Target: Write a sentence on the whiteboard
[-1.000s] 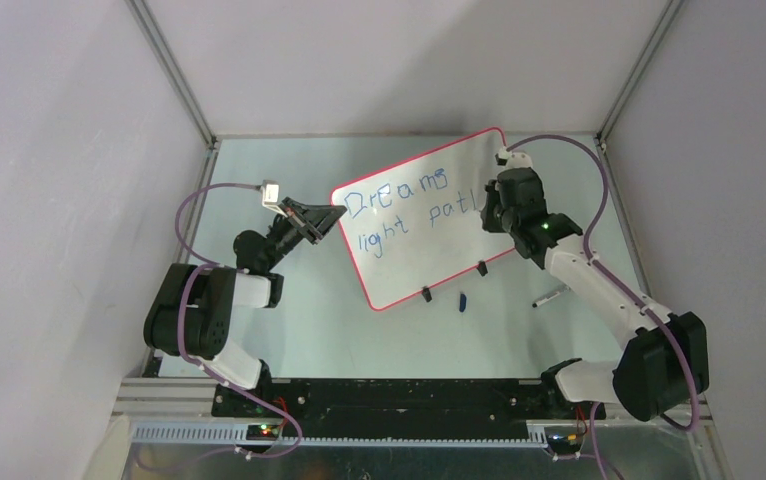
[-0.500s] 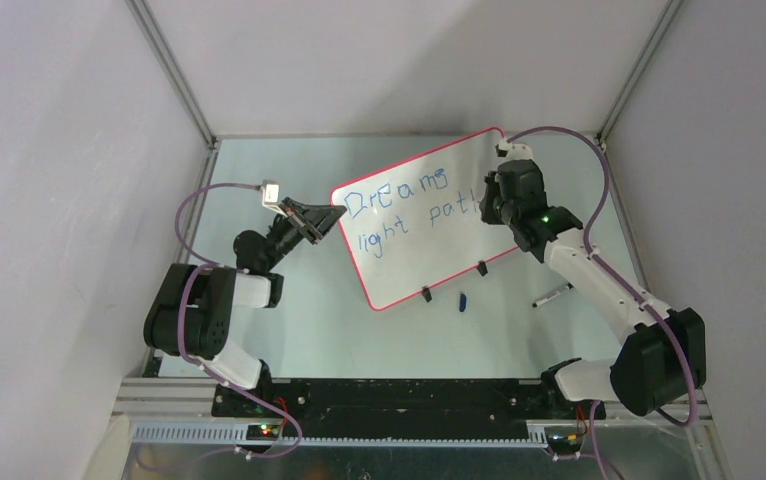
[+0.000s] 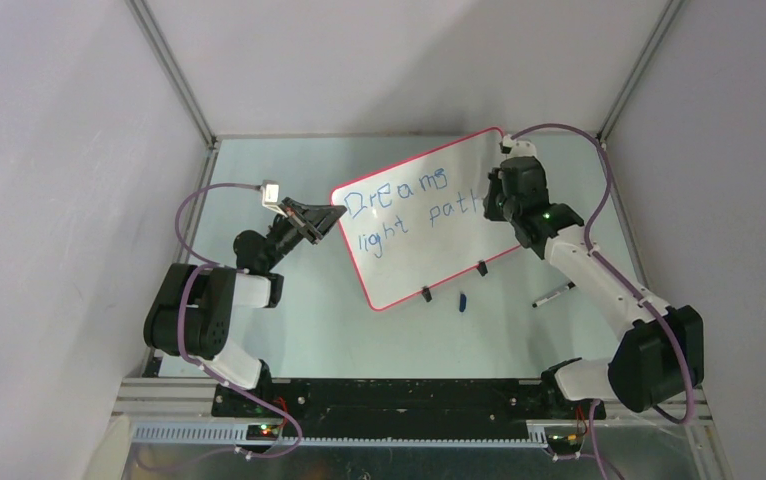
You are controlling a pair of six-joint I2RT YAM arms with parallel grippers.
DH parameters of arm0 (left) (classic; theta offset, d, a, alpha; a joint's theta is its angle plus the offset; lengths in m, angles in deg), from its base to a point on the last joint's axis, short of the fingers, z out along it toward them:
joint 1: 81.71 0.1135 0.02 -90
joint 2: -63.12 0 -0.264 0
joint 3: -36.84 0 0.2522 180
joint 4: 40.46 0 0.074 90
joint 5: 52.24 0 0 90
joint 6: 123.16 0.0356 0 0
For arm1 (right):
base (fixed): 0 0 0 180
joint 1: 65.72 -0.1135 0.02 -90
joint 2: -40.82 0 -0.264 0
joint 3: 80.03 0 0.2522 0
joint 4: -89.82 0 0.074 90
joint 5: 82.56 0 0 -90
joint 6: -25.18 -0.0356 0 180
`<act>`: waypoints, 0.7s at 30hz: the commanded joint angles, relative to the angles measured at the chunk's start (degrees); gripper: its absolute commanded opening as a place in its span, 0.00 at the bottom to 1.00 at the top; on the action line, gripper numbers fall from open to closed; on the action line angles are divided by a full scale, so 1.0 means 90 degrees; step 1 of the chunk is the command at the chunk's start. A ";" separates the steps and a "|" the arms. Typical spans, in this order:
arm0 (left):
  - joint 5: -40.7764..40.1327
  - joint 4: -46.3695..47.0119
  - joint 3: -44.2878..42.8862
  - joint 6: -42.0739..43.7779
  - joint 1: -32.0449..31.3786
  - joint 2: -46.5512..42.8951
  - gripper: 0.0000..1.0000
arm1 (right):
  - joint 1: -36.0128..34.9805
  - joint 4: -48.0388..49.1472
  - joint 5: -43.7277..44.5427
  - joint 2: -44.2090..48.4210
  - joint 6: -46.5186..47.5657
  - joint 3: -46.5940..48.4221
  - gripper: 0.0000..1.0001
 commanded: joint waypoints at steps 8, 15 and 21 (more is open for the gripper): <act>0.0086 0.0305 0.0094 0.0572 -0.0038 -0.0190 0.00 | 0.0101 0.0029 0.0105 -0.0113 -0.0080 0.0241 0.00; 0.0082 0.0305 0.0099 0.0565 -0.0047 -0.0188 0.00 | 0.0092 -0.0290 -0.0024 -0.0051 -0.0128 0.0183 0.00; 0.0084 0.0305 0.0099 0.0574 -0.0039 -0.0190 0.00 | 0.0077 -0.0270 -0.0026 0.0138 -0.0152 -0.0111 0.00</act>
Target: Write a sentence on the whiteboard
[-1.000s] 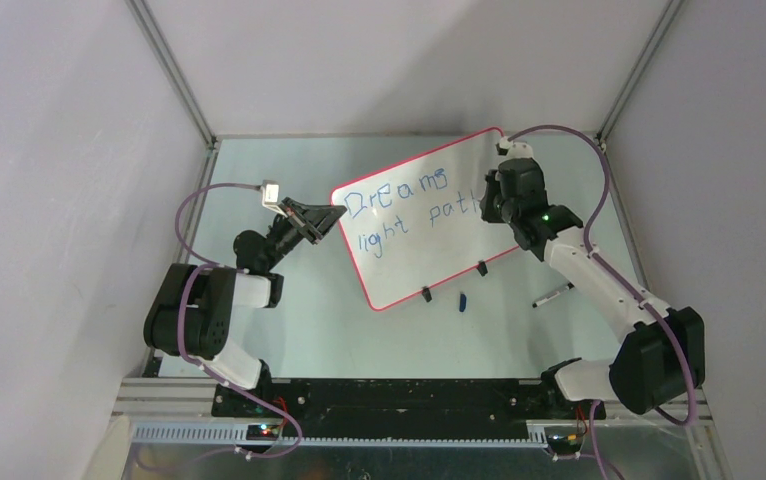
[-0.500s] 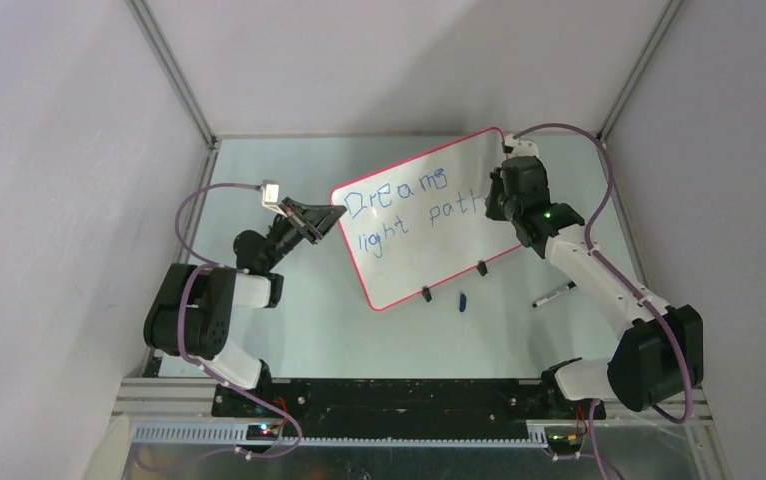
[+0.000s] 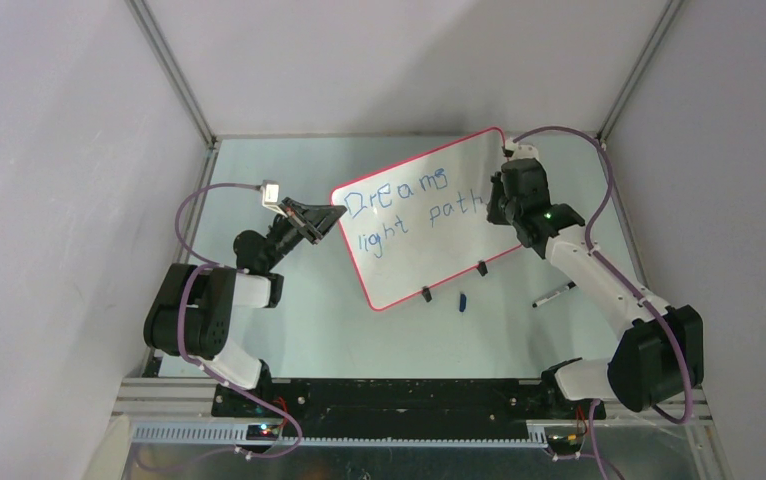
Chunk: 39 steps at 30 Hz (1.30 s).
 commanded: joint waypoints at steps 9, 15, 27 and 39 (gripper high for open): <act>0.0083 0.0305 0.0106 0.0570 -0.0040 -0.0198 0.00 | 0.0012 0.0117 -0.0124 0.0416 -0.0012 -0.0109 0.00; 0.0083 0.0311 0.0109 0.0568 -0.0041 -0.0199 0.00 | 0.0028 0.0100 -0.0100 0.0638 0.0010 -0.0109 0.00; 0.0079 0.0305 0.0109 0.0571 -0.0047 -0.0200 0.00 | 0.0308 0.0245 0.0052 0.0600 0.0039 0.0022 0.00; 0.0083 0.0305 0.0107 0.0572 -0.0040 -0.0200 0.00 | 0.0441 0.0498 -0.0080 0.0324 -0.0043 0.0033 0.00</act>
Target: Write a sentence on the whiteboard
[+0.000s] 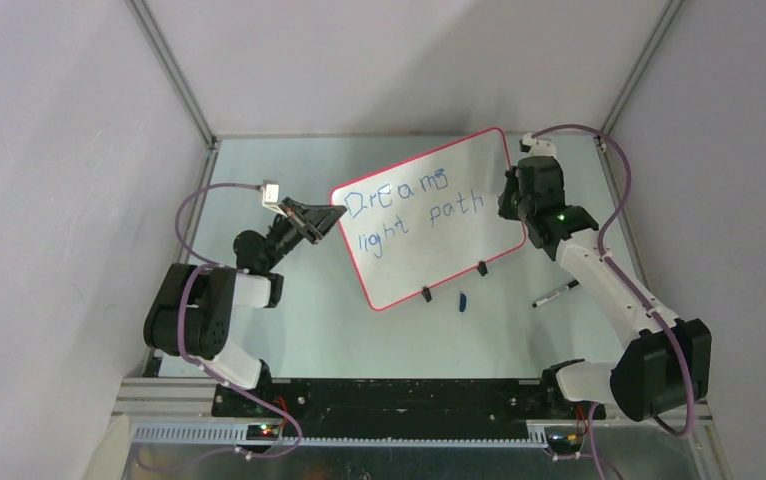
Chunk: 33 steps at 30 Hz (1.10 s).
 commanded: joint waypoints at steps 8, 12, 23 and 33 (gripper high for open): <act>0.0079 0.0305 0.0099 0.0568 -0.0045 -0.0182 0.00 | 0.0079 0.0388 -0.0079 -0.0139 -0.0046 0.0262 0.00; 0.0078 0.0305 0.0090 0.0564 -0.0038 -0.0186 0.00 | 0.0084 0.0393 -0.0079 -0.0201 -0.0049 0.0313 0.00; 0.0089 0.0305 0.0090 0.0560 -0.0048 -0.0179 0.00 | 0.0089 0.0387 -0.0095 -0.0341 -0.0021 0.0435 0.00; 0.0078 0.0305 0.0099 0.0570 -0.0040 -0.0189 0.00 | 0.0064 0.0322 -0.0375 -0.0452 -0.0078 0.0435 0.00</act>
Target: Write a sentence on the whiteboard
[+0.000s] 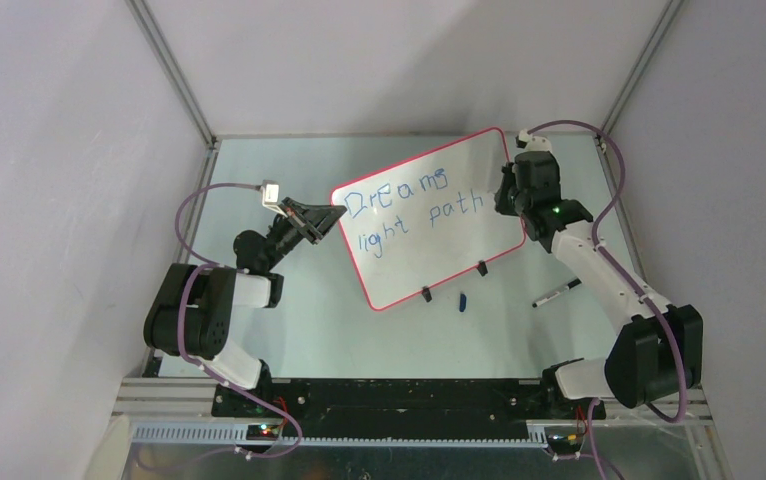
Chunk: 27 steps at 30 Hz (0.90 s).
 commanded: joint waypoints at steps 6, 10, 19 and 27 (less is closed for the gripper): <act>0.0095 0.0307 0.0098 0.0572 -0.0040 -0.0189 0.00 | -0.0053 0.0110 -0.0350 -0.0056 -0.0068 0.0253 0.00; 0.0093 0.0305 0.0094 0.0570 -0.0034 -0.0189 0.00 | -0.0106 0.0082 -0.0425 -0.0044 -0.0047 0.0252 0.00; 0.0081 0.0305 0.0108 0.0579 -0.0037 -0.0212 0.00 | -0.0172 -0.0075 -0.0281 -0.0016 -0.0013 0.0253 0.00; 0.0078 0.0305 0.0108 0.0575 -0.0037 -0.0202 0.00 | -0.0177 -0.0235 -0.0138 0.0074 -0.0033 0.0141 0.00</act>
